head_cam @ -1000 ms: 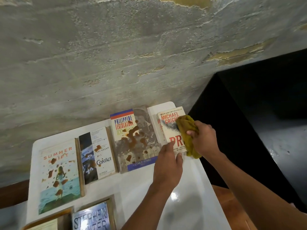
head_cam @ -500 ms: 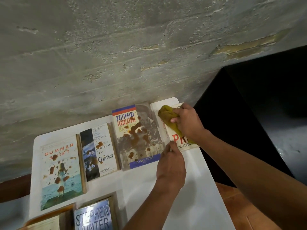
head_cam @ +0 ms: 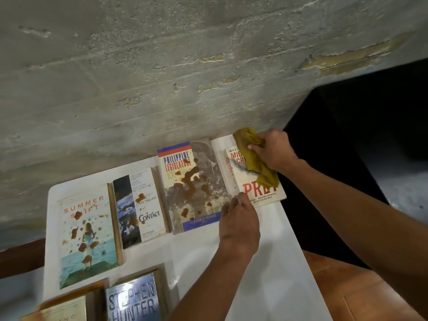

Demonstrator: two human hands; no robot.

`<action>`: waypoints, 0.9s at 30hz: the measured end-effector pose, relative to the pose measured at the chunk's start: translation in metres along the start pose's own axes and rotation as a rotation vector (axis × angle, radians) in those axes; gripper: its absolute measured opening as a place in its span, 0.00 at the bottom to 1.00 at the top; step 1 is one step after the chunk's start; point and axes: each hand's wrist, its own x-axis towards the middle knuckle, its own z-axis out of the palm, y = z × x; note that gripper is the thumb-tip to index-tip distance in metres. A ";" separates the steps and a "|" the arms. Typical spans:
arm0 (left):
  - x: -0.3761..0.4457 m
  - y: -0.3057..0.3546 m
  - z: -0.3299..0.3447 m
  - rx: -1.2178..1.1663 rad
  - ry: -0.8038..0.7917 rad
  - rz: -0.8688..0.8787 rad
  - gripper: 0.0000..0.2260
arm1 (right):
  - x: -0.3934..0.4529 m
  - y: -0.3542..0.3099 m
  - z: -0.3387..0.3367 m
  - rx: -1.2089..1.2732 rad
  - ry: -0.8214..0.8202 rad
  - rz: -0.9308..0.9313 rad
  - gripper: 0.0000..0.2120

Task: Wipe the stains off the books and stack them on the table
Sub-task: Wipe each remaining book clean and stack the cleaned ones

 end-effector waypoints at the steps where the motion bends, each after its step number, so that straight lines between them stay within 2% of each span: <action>1: 0.000 0.000 0.000 -0.046 0.009 -0.009 0.30 | 0.001 0.005 -0.002 0.009 -0.003 0.025 0.12; 6: 0.003 -0.009 0.008 -0.164 0.055 0.013 0.30 | 0.005 0.010 -0.007 0.009 -0.014 0.115 0.12; 9: 0.007 -0.010 0.009 -0.026 0.018 0.062 0.29 | 0.006 0.002 0.000 0.025 -0.023 0.114 0.12; 13: 0.011 -0.007 0.005 0.030 0.053 0.060 0.18 | 0.006 -0.019 0.007 0.017 -0.045 0.036 0.12; 14: 0.011 -0.007 0.005 0.056 0.037 0.056 0.19 | 0.005 -0.024 0.009 0.011 -0.052 0.010 0.14; 17: 0.008 -0.006 0.007 0.261 -0.024 0.087 0.33 | 0.001 -0.036 0.015 -0.018 -0.065 -0.053 0.17; 20: 0.009 -0.007 0.010 0.408 -0.035 0.130 0.34 | -0.002 -0.036 0.015 -0.020 -0.066 -0.042 0.19; 21: 0.009 -0.007 0.010 0.371 -0.045 0.117 0.33 | -0.003 -0.034 0.015 -0.050 -0.065 -0.026 0.21; 23: 0.007 -0.006 0.012 0.098 0.008 0.058 0.29 | -0.003 -0.027 0.013 -0.053 -0.089 0.035 0.26; 25: -0.001 -0.004 0.013 -0.259 0.111 -0.037 0.29 | -0.007 -0.022 0.014 0.142 -0.166 0.112 0.29; 27: -0.010 -0.001 0.016 -0.547 0.174 -0.144 0.24 | -0.014 -0.018 0.016 0.283 -0.211 0.157 0.30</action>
